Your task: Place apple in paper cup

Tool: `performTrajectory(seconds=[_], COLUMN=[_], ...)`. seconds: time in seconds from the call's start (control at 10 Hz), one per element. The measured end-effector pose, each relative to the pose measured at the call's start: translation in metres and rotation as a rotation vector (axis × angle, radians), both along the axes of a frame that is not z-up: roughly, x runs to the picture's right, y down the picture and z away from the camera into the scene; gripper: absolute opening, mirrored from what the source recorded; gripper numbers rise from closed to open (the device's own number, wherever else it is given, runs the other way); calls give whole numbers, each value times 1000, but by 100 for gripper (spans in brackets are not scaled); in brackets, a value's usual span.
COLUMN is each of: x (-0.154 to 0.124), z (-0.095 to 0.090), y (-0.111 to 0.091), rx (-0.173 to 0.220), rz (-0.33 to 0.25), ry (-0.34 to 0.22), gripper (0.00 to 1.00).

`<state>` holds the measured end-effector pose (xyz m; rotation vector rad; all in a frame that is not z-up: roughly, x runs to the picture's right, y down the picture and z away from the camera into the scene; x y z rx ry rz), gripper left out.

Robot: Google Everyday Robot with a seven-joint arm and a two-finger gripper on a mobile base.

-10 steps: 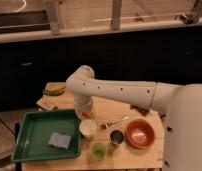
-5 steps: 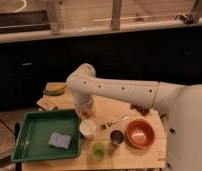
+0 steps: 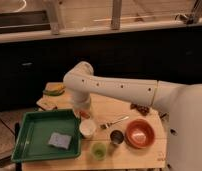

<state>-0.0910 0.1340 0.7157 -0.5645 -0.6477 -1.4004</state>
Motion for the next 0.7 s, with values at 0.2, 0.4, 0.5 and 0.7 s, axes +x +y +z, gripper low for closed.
performTrajectory(seconds=[0.2,0.4,0.5,0.7], x=[-2,-2,-2,-4], z=[-7,-13,-17,-22], y=[2,2,2,4], rx=[-18,-25,-26,-30], rz=[4,12,16,17], ry=[5,14,16,16], gripper=[0,0,0,0])
